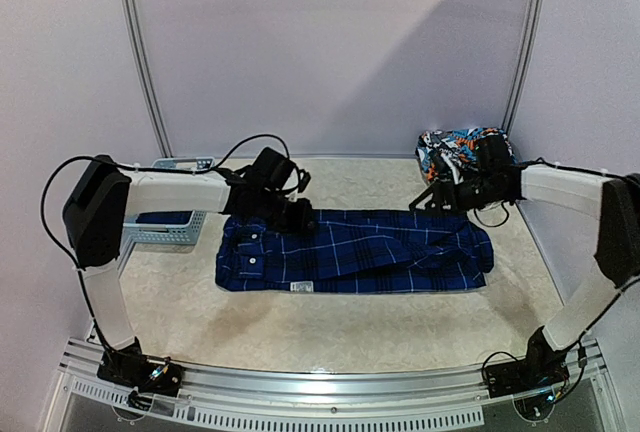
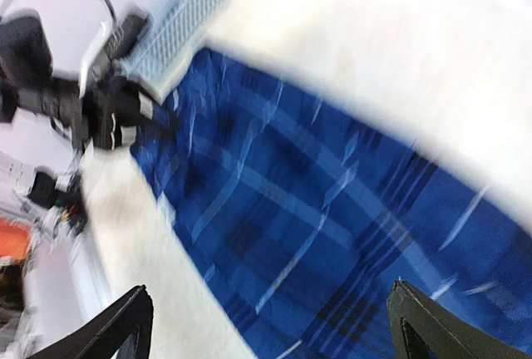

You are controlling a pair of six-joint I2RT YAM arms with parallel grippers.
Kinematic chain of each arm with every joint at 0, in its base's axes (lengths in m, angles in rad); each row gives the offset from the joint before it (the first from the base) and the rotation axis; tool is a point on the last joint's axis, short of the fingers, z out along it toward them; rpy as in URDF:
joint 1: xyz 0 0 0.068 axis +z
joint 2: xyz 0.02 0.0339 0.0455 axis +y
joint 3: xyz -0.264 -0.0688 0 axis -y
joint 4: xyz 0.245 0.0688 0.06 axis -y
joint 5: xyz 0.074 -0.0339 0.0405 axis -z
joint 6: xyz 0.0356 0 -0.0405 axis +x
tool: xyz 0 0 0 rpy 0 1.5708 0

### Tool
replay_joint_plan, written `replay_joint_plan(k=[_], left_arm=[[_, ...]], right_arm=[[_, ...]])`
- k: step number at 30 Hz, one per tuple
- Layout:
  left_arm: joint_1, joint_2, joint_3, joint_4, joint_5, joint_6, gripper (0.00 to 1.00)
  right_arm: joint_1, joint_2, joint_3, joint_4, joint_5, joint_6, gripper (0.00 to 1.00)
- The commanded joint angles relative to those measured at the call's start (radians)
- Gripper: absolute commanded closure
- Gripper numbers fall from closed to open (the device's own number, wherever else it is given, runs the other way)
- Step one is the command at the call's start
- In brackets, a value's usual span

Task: Fold and stack the mixed laundry pile
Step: Smooth out the rectangle-folded shirt at the center of the board.

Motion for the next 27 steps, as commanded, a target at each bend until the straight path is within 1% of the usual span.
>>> replay_joint_plan(k=[1,2,3,4,6,8,9,10,11,13,15,18,21,24,27], left_arm=[[-0.074,0.036,0.065,0.2,0.029,-0.029,0.69],[-0.077,0.072,0.071,0.29,0.054,-0.07,0.69],[-0.078,0.117,0.081,0.377,0.085,-0.12,0.69],[-0.079,0.162,0.095,0.456,0.116,-0.166,0.7],[-0.087,0.249,0.135,0.607,0.202,-0.274,0.73],[-0.102,0.318,0.198,0.687,0.249,-0.321,0.74],[-0.113,0.343,0.227,0.705,0.263,-0.338,0.75],[-0.125,0.366,0.255,0.71,0.275,-0.339,0.74],[-0.136,0.384,0.294,0.699,0.284,-0.334,0.73],[-0.154,0.407,0.338,0.65,0.291,-0.295,0.65],[-0.169,0.411,0.379,0.547,0.279,-0.207,0.6],[-0.189,0.394,0.469,0.228,0.21,0.024,0.56],[-0.203,0.377,0.546,-0.015,0.12,0.245,0.54],[-0.223,0.367,0.593,-0.19,0.032,0.456,0.54],[-0.25,0.365,0.602,-0.29,-0.056,0.639,0.53]], right_arm=[[-0.051,-0.059,0.028,-0.042,0.26,0.236,0.01],[-0.082,0.018,0.044,-0.037,0.109,0.339,0.03],[-0.097,0.068,0.047,0.011,-0.084,0.34,0.18],[-0.111,0.122,0.055,0.016,-0.148,0.331,0.26],[-0.132,0.143,0.025,0.067,-0.169,0.33,0.32],[-0.136,0.104,-0.01,0.08,-0.172,0.311,0.33],[-0.135,0.075,-0.024,0.069,-0.176,0.278,0.27],[-0.135,0.059,-0.035,0.05,-0.169,0.255,0.18],[-0.135,0.039,-0.044,0.017,-0.142,0.224,0.12],[-0.136,0.004,-0.052,-0.054,-0.093,0.136,0.09],[-0.136,-0.023,-0.043,-0.127,-0.036,0.055,0.09],[-0.135,-0.059,0.014,-0.251,0.073,-0.111,0.09],[-0.136,-0.093,0.061,-0.332,0.195,-0.282,0.09],[-0.138,-0.117,0.046,-0.348,0.298,-0.467,0.06],[-0.143,-0.097,0.037,-0.386,0.353,-0.619,0.04]])
